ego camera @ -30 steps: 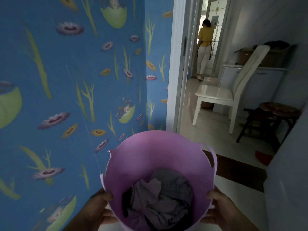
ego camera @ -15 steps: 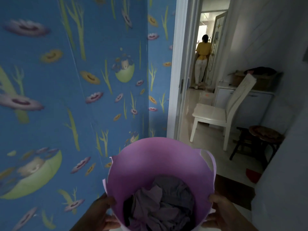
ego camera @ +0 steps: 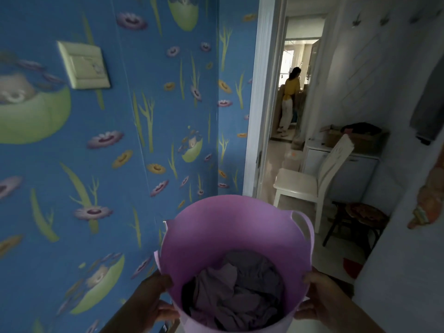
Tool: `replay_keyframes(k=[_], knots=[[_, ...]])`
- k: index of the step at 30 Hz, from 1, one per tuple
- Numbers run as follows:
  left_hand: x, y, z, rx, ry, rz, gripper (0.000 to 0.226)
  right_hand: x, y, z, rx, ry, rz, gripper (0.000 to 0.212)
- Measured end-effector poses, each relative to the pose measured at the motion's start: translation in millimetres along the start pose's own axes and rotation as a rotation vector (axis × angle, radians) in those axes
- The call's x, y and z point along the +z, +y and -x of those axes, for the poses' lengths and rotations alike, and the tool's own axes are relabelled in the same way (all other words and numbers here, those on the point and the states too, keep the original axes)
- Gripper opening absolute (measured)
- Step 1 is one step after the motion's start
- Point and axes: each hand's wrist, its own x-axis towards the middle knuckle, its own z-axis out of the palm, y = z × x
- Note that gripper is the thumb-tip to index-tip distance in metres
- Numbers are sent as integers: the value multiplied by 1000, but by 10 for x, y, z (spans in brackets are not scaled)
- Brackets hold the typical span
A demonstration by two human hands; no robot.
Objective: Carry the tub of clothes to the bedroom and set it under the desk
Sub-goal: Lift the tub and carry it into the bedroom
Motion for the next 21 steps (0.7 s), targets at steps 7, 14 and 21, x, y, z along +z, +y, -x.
replay_keyframes(k=[7, 14, 21], knots=[[-159, 390, 422, -25, 12, -38, 45, 155, -227, 477, -24, 60, 55, 74], [-177, 430, 1005, -50, 86, 3, 38, 172, -302, 801, -51, -32, 90, 75], [-114, 145, 1679, -35, 211, 84, 24, 54, -248, 1011, -60, -183, 96, 22]])
